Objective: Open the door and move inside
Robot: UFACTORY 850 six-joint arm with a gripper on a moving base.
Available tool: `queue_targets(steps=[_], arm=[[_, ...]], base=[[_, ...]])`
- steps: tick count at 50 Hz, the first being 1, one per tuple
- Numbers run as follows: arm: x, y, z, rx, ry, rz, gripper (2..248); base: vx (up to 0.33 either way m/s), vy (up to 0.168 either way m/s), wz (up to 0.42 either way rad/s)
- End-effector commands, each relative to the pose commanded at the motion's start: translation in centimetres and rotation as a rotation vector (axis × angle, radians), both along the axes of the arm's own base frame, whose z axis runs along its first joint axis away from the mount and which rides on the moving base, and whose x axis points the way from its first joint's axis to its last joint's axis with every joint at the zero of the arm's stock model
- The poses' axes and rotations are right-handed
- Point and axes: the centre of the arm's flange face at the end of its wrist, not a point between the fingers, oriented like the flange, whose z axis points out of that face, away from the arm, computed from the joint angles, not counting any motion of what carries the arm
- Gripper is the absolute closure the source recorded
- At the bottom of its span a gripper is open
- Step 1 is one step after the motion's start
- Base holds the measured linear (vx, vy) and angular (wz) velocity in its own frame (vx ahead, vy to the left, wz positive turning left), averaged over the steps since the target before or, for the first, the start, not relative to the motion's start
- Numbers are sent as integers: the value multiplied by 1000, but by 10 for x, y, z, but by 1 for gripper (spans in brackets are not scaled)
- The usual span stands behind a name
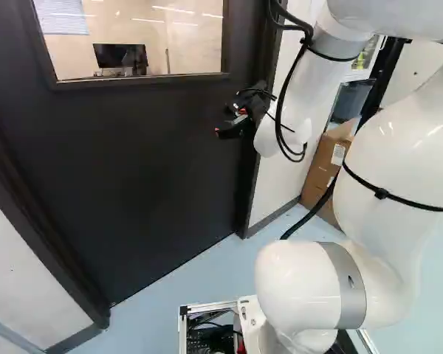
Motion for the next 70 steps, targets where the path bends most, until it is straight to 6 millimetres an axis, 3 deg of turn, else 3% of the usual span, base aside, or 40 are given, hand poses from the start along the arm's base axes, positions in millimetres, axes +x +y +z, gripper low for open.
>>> queue_targets(steps=[70], arm=[[15,1,-75,29,160,7,3]], base=[[0,0,0]])
